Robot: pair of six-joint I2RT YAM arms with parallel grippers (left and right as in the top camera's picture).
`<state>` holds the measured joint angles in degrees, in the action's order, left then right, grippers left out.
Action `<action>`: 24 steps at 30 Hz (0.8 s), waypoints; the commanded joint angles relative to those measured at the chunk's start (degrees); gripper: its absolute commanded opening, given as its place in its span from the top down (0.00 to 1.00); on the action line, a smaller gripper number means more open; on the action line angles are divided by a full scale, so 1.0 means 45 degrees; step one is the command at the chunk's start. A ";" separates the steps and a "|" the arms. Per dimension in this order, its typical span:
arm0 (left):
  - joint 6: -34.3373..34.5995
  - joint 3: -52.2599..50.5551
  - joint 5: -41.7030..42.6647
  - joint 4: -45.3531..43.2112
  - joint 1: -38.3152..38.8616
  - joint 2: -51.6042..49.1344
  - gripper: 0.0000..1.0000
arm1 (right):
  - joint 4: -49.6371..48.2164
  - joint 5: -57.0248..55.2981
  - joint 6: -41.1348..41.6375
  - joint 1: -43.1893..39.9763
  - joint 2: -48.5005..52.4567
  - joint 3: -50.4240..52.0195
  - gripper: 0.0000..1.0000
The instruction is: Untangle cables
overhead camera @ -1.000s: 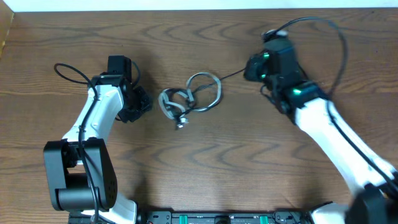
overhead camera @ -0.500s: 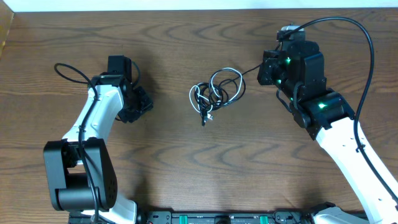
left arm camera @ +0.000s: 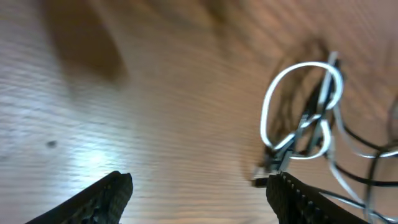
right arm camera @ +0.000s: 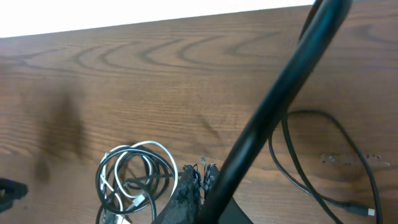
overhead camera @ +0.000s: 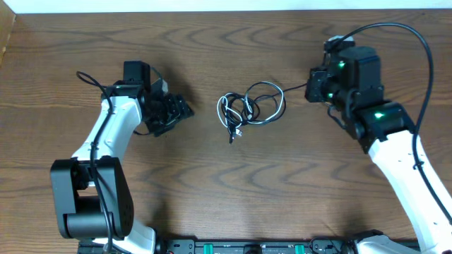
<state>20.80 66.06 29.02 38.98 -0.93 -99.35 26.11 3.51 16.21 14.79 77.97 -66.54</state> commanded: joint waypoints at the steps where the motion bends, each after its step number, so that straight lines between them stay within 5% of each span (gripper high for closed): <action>1: 0.1059 -0.0063 0.0782 -0.0738 0.0622 -0.0262 0.26 | 0.0131 0.2089 -0.0185 -0.0631 -0.0087 -0.0034 0.99; 20: 0.3415 -0.0063 -0.3687 -0.3483 0.4979 -0.1613 0.27 | 0.1690 0.2263 -0.0816 -0.1613 0.0015 -0.0034 0.99; 22: 0.3419 -0.0063 -0.4002 -0.3701 0.5085 -0.2127 0.60 | 0.1797 0.2263 -0.0816 -0.1627 0.0015 -0.0029 0.99; 24: 0.3400 -0.0063 -0.4444 -0.3691 0.5066 -0.2297 0.69 | 0.1821 0.2259 -0.0981 -0.1695 0.0015 -0.0034 0.99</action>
<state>35.77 66.02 14.26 22.41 21.80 -107.28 34.04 13.32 13.78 7.88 78.00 -66.54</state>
